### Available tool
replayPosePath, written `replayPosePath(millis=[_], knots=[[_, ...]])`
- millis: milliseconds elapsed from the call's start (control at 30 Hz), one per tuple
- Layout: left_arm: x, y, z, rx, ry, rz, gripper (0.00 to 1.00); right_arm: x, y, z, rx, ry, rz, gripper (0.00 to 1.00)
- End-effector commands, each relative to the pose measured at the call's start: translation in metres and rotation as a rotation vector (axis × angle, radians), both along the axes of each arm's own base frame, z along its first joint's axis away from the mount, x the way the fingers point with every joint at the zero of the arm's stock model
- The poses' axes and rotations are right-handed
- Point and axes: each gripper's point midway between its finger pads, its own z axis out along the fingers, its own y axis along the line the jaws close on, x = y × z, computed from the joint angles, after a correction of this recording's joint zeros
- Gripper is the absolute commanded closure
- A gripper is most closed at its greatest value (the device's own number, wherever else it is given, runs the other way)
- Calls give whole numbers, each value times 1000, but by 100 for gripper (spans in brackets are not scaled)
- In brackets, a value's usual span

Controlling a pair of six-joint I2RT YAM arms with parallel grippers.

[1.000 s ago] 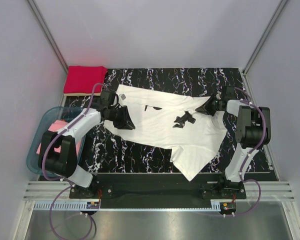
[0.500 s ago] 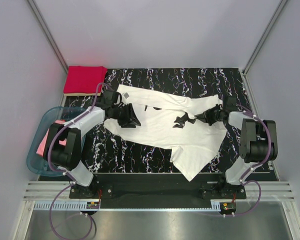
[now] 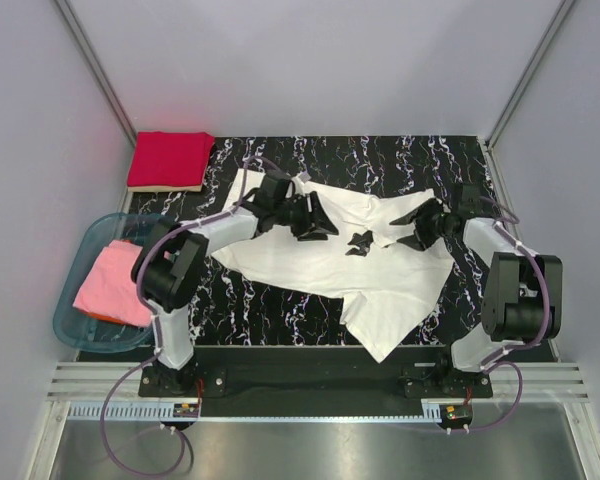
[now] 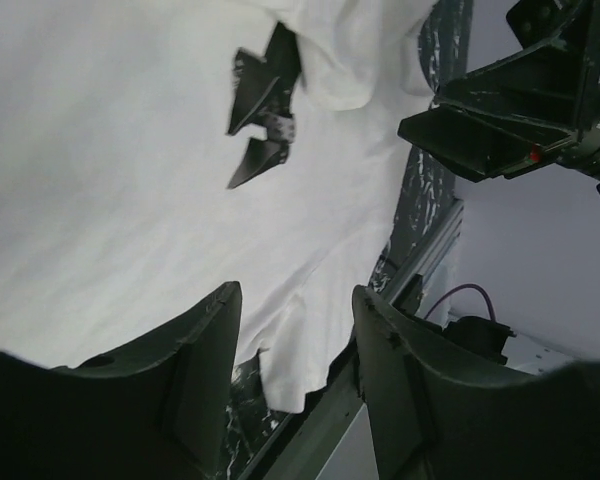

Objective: Fold and stack the t-shirts
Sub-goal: Fold the tshirt

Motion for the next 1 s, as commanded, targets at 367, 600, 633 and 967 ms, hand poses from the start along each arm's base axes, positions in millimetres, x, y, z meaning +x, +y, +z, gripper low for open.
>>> replayPosePath(millis=[367, 600, 633, 967], knots=[[38, -133, -11, -233, 8, 98, 47, 19, -118, 23, -372, -125, 35, 45], [50, -143, -35, -123, -43, 201, 45, 34, -119, 18, -344, -158, 71, 42], [52, -143, -38, -111, -41, 210, 45, 35, -119, 18, -350, -166, 80, 42], [59, -153, -64, -94, 14, 254, 44, 36, -125, 11, -357, -166, 83, 42]])
